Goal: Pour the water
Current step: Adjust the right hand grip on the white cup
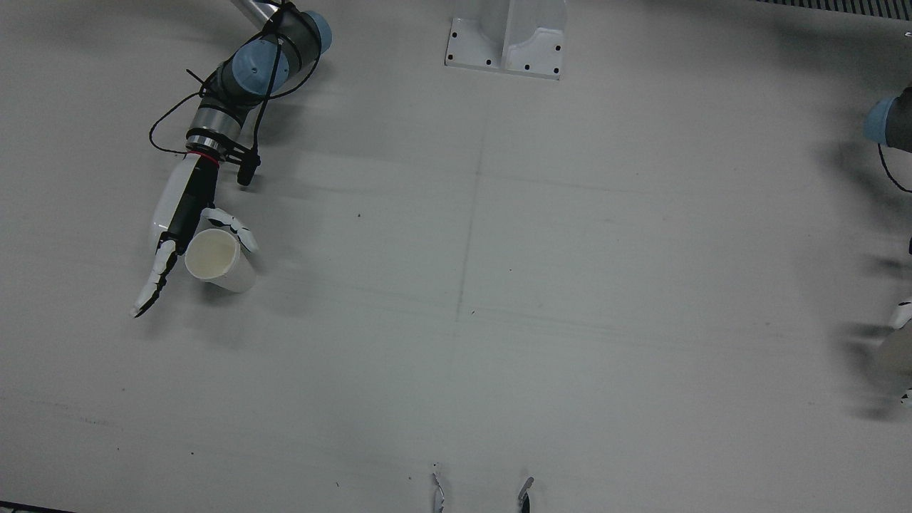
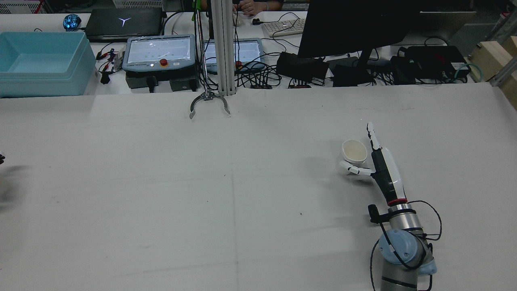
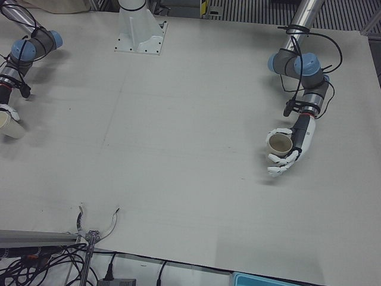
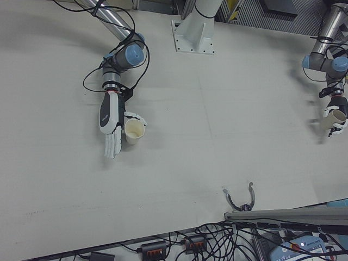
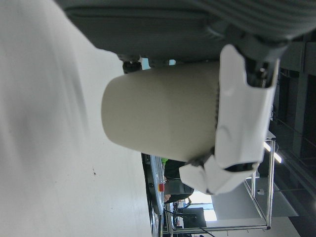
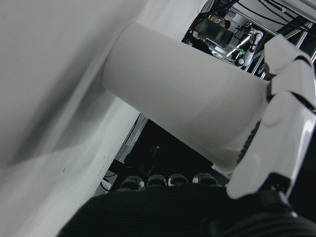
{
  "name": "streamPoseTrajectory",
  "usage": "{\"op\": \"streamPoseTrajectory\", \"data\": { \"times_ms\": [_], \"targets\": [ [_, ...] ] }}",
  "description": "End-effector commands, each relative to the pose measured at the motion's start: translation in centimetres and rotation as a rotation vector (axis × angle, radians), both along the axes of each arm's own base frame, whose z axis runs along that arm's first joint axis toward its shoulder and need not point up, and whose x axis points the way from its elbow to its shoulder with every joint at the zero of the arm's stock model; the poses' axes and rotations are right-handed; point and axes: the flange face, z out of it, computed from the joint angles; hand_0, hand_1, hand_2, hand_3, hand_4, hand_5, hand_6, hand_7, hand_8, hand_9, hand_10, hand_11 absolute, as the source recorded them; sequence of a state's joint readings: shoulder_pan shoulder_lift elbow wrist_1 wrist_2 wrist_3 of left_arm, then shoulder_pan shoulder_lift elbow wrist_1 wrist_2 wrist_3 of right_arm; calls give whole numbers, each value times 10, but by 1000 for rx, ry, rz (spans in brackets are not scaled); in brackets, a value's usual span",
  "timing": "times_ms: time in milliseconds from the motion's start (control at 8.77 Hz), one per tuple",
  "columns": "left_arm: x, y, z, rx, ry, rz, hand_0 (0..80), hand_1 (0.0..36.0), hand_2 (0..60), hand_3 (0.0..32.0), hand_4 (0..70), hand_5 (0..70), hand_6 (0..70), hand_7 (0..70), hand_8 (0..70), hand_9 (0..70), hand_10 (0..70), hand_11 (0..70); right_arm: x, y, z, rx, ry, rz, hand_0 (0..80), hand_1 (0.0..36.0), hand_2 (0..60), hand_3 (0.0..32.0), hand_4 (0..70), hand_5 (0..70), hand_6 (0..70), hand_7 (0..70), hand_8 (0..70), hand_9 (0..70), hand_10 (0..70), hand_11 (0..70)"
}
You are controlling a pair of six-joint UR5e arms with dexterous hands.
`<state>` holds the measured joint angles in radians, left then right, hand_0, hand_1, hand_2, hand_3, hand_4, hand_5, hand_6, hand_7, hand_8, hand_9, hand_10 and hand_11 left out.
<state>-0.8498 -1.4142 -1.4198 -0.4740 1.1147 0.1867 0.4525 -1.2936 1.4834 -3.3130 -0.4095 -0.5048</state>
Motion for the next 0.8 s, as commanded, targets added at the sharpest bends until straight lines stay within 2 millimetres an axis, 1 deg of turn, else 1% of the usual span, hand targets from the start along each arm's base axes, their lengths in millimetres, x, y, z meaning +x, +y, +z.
{"op": "streamPoseTrajectory", "data": {
  "times_ms": [0,456,570,684],
  "targets": [
    [-1,1,2,-2,-2,0,653,360,600,0,437,700,190,316,160,247,101,175,-7,-2,-9,7,17,-4,457,157,214,0,3,0,0,0,0,5,1,18],
    [-2,3,4,-2,-4,-1,644,360,600,0,432,700,188,313,159,246,101,175,-11,1,-9,6,23,-12,458,159,220,0,33,6,0,0,0,23,12,33],
    [-2,3,4,-3,-3,-1,644,360,600,0,431,700,188,313,160,246,101,175,-11,1,-9,6,23,-12,458,158,227,0,44,38,3,0,2,25,15,36],
    [-3,2,3,-2,-2,-3,646,360,600,0,432,700,188,312,160,246,101,175,-12,1,-10,7,20,-10,457,155,232,0,58,122,5,0,6,32,21,44]
  ]
}}
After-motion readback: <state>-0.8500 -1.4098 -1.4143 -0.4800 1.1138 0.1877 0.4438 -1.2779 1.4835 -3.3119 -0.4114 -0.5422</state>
